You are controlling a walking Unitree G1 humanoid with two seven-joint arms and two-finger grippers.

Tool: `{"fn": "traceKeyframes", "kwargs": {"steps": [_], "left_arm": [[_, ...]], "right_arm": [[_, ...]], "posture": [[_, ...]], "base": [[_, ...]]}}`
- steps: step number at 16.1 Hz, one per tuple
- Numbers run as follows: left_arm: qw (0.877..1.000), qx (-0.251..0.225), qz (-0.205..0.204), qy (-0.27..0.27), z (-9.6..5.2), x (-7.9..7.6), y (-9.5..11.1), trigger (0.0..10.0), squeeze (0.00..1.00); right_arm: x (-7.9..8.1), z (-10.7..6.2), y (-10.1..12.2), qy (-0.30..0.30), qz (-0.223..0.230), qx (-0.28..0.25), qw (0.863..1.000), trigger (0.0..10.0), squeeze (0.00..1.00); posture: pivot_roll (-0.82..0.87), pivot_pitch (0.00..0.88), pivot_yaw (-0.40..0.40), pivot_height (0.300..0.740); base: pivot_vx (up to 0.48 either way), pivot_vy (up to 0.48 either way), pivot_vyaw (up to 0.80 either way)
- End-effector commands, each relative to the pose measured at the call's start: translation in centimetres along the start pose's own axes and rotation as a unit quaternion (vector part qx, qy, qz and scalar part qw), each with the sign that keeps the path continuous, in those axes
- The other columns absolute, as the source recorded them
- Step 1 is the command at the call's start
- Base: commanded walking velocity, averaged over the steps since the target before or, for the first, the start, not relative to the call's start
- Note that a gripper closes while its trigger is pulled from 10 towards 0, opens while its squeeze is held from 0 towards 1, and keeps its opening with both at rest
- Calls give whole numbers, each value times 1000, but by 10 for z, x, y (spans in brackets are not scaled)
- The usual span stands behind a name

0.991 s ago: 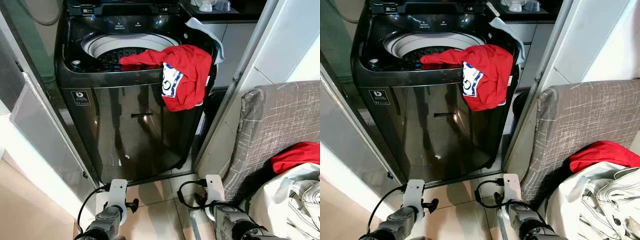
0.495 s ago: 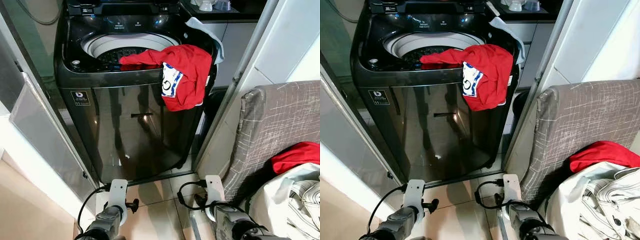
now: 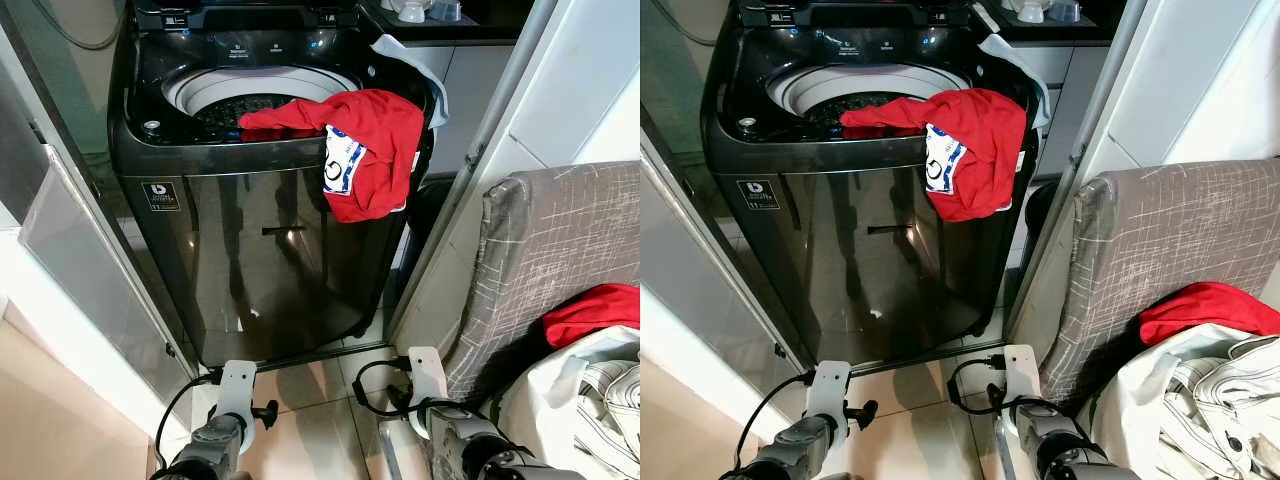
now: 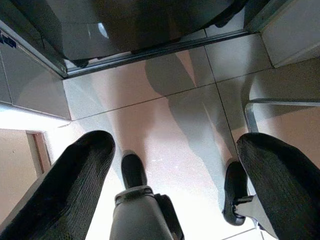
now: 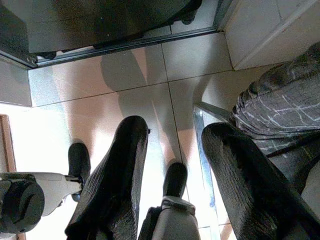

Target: Clothes washing

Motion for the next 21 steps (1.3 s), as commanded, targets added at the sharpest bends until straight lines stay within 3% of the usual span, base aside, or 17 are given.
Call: {"fn": "traceKeyframes", "kwargs": {"steps": [1,12,13,14,17,19,20,21], "left_arm": [[1000,4,3,-1,0,0,-3,10000,0],[1000,17,7,2,-2,2,-12,10000,0],[1000,12,17,-2,-1,1,-10,10000,0],[999,-12,44,-9,0,-3,0,10000,0],[994,-112,9,-14,-3,6,36,10000,0],[978,-207,21,-4,-11,12,73,10000,0],[964,-265,23,-7,-20,9,98,10000,0],[957,-290,25,-10,-26,6,109,10000,0]], "right_arm": [[-2,0,2,-5,-5,1,1000,10000,0],[-3,-1,-3,-6,2,4,1000,10000,0],[-2,0,-1,-3,18,-4,1000,10000,0],[-1,0,6,10,23,-23,999,10000,0],[-7,-3,14,36,18,-73,996,10000,0],[-22,-8,50,39,10,-149,988,10000,0],[-26,-14,78,35,-5,-200,979,10000,0],[-26,-17,89,32,-16,-221,975,10000,0]], "posture": [[-12,2,-51,740],[-18,14,-48,740],[-23,21,-50,740],[-22,30,-49,740],[-23,32,-41,740],[-14,30,-39,740],[-11,27,-38,740],[-11,27,-38,740]], "base": [[0,0,0],[0,0,0],[0,0,0],[0,0,0],[0,0,0],[0,0,0],[0,0,0],[0,0,0]]}}
Point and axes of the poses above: a point about 5 cm out from each wrist's last joint towards the gripper, its own z axis pointing out of the wrist towards the gripper, its own y axis along the axis of the wrist's last joint, x = y × z, the point moved 1 cm from there along z, pointing out of the wrist towards the gripper, and after that the axes turned 9 degrees about -z, right-handed, at the moved point
